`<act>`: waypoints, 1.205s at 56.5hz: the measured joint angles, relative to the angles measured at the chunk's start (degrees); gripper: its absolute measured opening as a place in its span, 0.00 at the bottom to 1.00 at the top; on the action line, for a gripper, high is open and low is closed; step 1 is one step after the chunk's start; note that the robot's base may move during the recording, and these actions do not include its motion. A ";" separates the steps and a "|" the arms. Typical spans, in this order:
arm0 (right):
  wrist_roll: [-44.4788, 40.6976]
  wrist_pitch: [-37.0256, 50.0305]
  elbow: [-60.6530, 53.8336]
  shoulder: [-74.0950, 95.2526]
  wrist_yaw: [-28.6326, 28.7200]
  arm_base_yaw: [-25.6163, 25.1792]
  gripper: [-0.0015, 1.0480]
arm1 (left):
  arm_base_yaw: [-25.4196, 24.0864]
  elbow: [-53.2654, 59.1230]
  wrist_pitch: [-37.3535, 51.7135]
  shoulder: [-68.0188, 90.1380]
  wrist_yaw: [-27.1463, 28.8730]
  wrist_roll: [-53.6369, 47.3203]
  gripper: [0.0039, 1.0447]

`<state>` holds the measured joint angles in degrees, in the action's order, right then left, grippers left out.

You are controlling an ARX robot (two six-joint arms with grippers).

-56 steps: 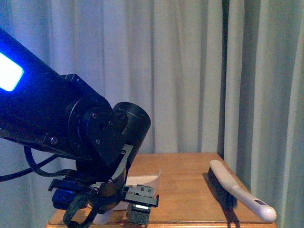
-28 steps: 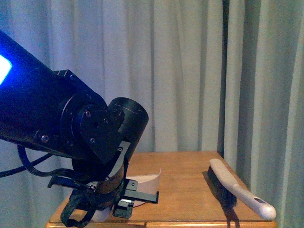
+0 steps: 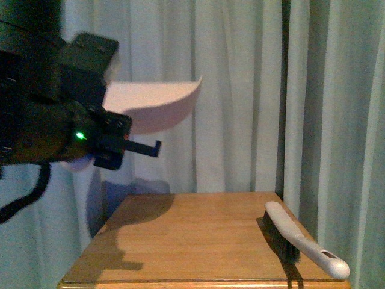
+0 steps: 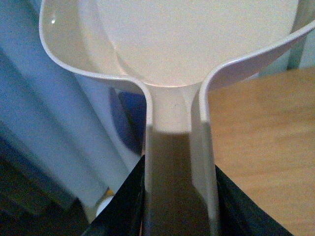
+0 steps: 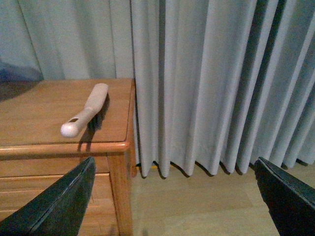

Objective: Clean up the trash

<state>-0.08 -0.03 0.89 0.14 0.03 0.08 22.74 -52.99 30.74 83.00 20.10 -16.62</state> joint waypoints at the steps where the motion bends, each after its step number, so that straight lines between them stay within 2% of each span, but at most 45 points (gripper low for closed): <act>1: 0.00 0.00 0.00 0.00 0.00 0.02 0.93 | -0.26 1.62 1.64 -1.68 -0.63 -0.57 0.27; 7: 0.00 0.00 0.00 0.00 0.00 0.02 0.93 | -1.95 9.68 7.78 -10.51 -3.91 -3.32 0.27; 16: 0.00 0.00 0.00 0.00 0.00 0.00 0.93 | -6.08 19.63 9.14 -23.91 -10.32 -4.66 0.27; 34: 0.00 0.00 0.00 0.00 0.00 0.00 0.93 | -18.91 30.88 3.85 -48.15 -26.18 -3.23 0.27; 53: 0.00 0.00 0.00 0.00 0.00 0.00 0.93 | -32.94 36.33 -3.76 -62.05 -39.87 3.37 0.27; 59: 0.00 0.00 0.00 0.00 0.00 0.00 0.93 | -36.04 37.57 -6.49 -64.76 -42.03 5.29 0.27; 65: 0.00 0.02 0.00 0.02 -0.09 0.02 0.93 | -37.11 38.10 -7.63 -65.61 -41.94 6.34 0.27; 67: -1.68 1.84 -0.11 0.85 -3.93 1.44 0.93 | -37.16 38.10 -7.65 -65.68 -41.92 6.54 0.27; 68: -4.42 5.81 -0.11 2.62 -13.75 4.31 0.93 | -37.18 38.10 -7.65 -65.77 -41.92 6.71 0.27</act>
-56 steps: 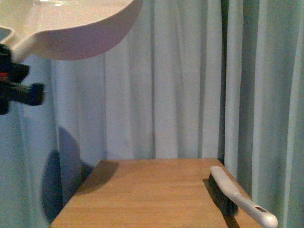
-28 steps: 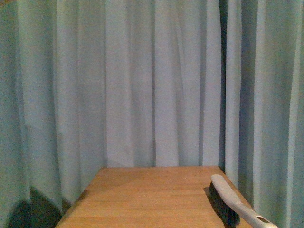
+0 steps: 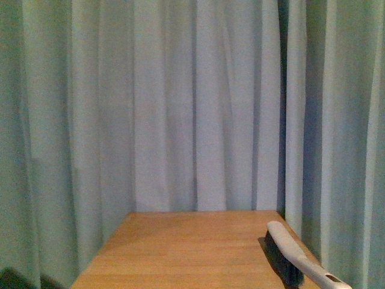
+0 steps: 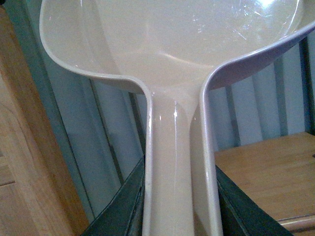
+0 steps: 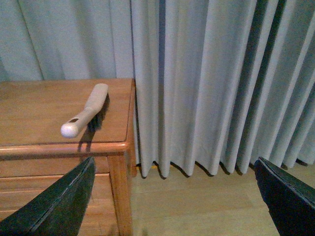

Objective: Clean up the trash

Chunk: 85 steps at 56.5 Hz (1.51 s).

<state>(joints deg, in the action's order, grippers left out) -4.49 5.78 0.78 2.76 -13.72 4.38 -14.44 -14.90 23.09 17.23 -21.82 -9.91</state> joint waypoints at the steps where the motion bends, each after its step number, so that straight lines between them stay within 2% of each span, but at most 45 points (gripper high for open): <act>1: -2.45 2.54 0.00 1.33 -5.49 1.99 0.93 | 0.00 0.00 0.00 -0.02 -0.09 0.04 0.27; 2: -4.83 5.01 0.07 3.48 -12.15 4.20 0.93 | 0.00 0.00 0.00 -0.02 -0.04 0.20 0.27; 4: -5.90 4.85 0.26 6.40 -18.23 5.22 0.93 | 0.00 0.00 0.00 -0.04 -0.09 0.24 0.27; 5: -6.05 4.46 0.39 8.09 -20.65 5.27 0.93 | 0.00 0.00 0.00 -0.04 -0.13 0.24 0.27; 8: -5.97 5.55 0.83 13.09 -23.04 5.11 0.93 | 0.00 0.02 -0.02 -0.04 -0.13 0.31 0.27; 13: -4.39 6.73 4.17 22.73 -20.24 4.85 0.93 | -0.04 0.02 -0.02 -0.07 -0.09 0.39 0.27; 22: 1.92 3.48 18.40 41.59 -15.06 5.40 0.93 | -0.04 0.02 -0.04 -0.09 -0.04 0.44 0.27; 33: 11.37 -5.14 40.89 64.59 -8.85 10.45 0.93 | -0.04 0.02 -0.04 -0.09 -0.09 0.46 0.27; 38: 16.92 -9.05 51.12 74.53 -7.56 13.42 0.93 | -0.04 0.02 -0.04 -0.09 -0.09 0.46 0.27; 42: 19.98 -10.86 54.82 79.06 -7.23 15.10 0.93 | -0.04 0.02 -0.04 -0.09 -0.09 0.46 0.27; 62: 31.95 -14.97 64.48 96.26 -5.01 17.94 0.93 | -0.04 0.02 -0.04 -0.09 -0.09 0.55 0.27; 85: 34.88 -16.28 71.58 104.78 -3.13 18.43 0.93 | -0.04 0.02 -0.04 -0.09 -0.09 0.59 0.27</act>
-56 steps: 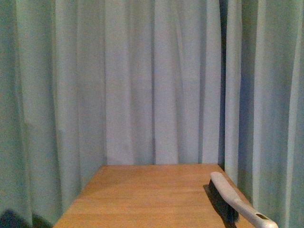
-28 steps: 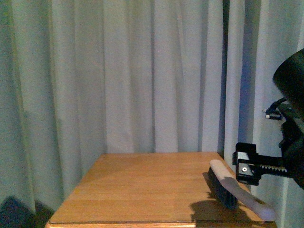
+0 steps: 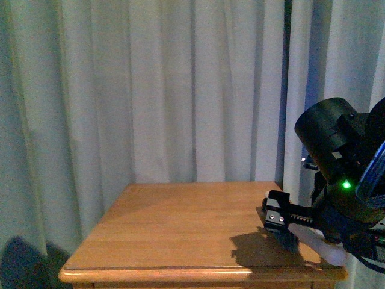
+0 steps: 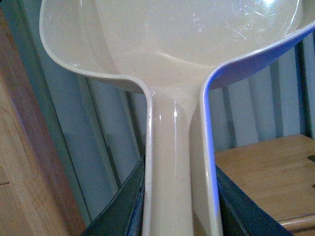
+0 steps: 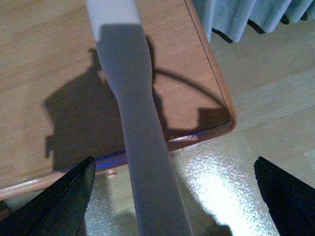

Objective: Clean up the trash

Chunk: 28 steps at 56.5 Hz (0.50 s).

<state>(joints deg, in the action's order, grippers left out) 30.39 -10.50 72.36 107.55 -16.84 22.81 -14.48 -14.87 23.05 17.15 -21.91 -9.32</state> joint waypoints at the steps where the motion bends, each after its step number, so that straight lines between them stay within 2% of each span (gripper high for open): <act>1: 0.07 -0.02 0.15 0.31 0.09 0.00 0.93 | 0.00 0.00 0.00 0.00 0.00 0.00 0.27; 10: 0.50 -0.55 1.14 1.97 0.98 0.00 0.93 | 0.00 0.00 0.00 0.00 0.00 0.00 0.27; 20: 1.22 -0.79 2.05 3.10 1.77 0.11 0.65 | 0.00 0.00 0.00 0.00 0.00 0.00 0.27; 28: 1.33 -0.74 2.16 3.15 2.08 0.13 0.47 | 0.00 0.00 0.00 0.00 0.00 0.00 0.27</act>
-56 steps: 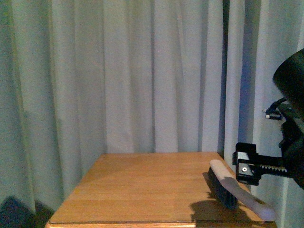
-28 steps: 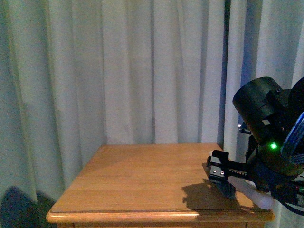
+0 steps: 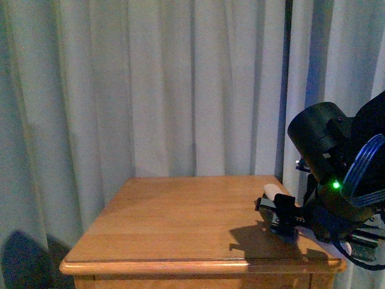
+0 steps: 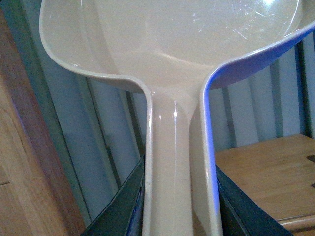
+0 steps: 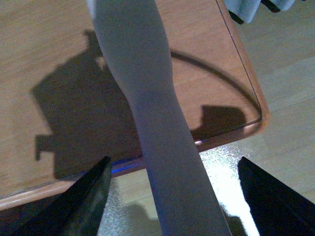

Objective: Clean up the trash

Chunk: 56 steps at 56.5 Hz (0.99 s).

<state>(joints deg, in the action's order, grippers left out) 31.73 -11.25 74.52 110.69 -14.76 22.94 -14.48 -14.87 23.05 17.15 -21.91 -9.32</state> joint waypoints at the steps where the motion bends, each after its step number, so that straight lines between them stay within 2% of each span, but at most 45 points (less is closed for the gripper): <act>1: 0.00 0.07 0.02 0.00 0.02 0.00 0.43 | 0.00 0.00 0.00 0.00 0.00 0.00 0.27; 9: -0.04 1.09 -0.13 -0.02 0.26 0.00 0.22 | 0.00 0.00 0.00 0.00 0.00 0.00 0.27; 11: -0.37 1.88 -0.52 -0.24 0.20 0.00 0.20 | 0.00 0.00 0.00 0.00 -0.02 0.00 0.27; 18: -4.31 8.02 -4.57 -3.34 -2.32 0.04 0.20 | 0.00 0.00 0.00 0.00 0.00 0.00 0.27; 30: -18.01 22.95 -16.90 -17.90 -6.43 0.50 0.20 | 0.00 0.00 0.00 0.00 0.00 0.00 0.27; 38: -26.88 31.58 -27.43 -30.69 -7.08 1.57 0.20 | 0.00 0.00 0.00 0.00 0.00 0.00 0.27; 47: -34.16 32.87 -37.99 -44.92 -8.59 3.04 0.20 | 0.00 0.00 0.00 0.00 0.00 0.00 0.27; 56: -39.06 30.03 -45.81 -62.20 -14.80 5.99 0.20 | 0.00 0.00 0.00 0.00 0.00 0.00 0.27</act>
<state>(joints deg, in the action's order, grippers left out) -7.33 18.79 28.71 48.49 -29.56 28.93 -14.48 -14.87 23.05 17.15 -21.91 -9.32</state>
